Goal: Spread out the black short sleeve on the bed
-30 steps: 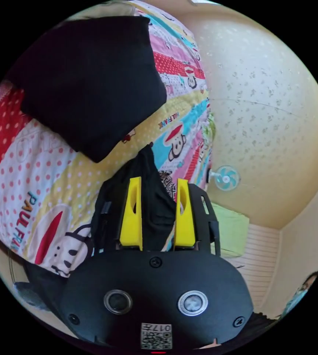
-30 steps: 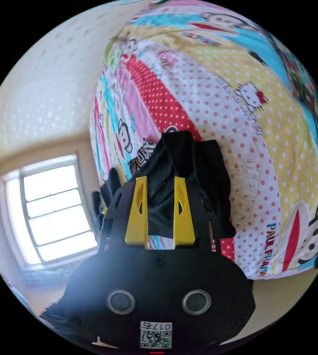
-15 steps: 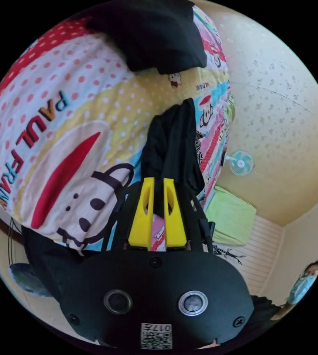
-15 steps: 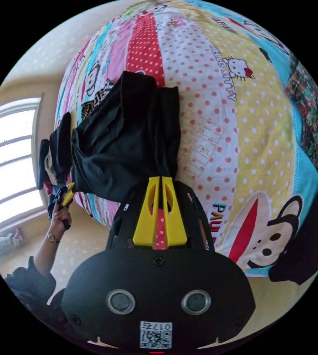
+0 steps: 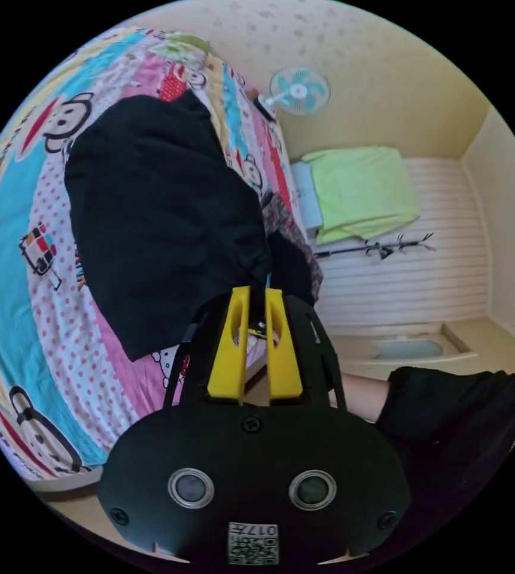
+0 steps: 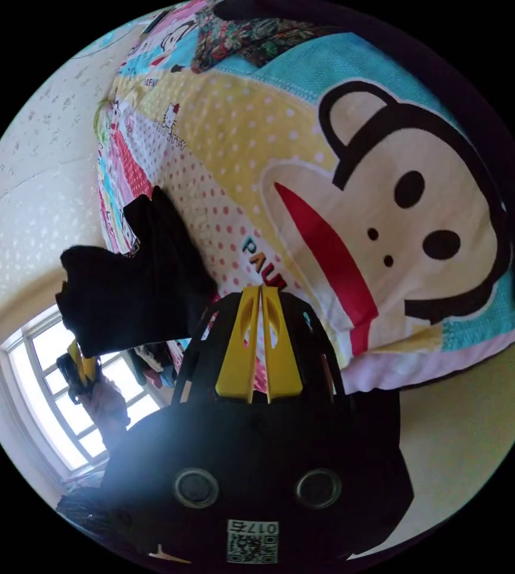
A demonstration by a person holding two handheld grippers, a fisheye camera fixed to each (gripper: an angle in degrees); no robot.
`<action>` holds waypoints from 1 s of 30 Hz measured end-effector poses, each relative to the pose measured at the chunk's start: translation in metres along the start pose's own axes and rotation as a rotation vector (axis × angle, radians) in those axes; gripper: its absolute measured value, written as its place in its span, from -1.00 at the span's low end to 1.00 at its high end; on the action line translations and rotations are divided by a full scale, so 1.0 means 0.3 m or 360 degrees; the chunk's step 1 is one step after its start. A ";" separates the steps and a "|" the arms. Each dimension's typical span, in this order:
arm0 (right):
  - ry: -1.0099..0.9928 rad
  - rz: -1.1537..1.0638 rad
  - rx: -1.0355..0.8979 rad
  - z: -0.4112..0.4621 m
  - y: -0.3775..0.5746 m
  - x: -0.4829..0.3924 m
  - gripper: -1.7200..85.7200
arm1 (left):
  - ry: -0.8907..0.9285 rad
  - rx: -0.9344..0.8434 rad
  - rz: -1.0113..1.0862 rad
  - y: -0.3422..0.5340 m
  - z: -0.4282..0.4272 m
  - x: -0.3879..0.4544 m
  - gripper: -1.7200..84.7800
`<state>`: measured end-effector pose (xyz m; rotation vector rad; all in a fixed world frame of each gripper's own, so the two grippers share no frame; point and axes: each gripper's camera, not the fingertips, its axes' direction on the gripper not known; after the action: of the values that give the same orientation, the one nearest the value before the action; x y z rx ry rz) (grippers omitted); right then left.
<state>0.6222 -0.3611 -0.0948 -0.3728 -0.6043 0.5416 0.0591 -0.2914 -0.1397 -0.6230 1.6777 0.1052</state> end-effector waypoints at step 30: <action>-0.1410 0.0225 0.0060 0.042 0.301 -0.068 -0.91 | 0.0615 -0.0027 -0.0690 0.474 -0.476 -0.370 -0.87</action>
<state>0.5671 -0.2988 -0.1372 -0.1211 -1.4239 0.8557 -0.1242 -0.1909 -0.0435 -1.0560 1.8675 -0.3313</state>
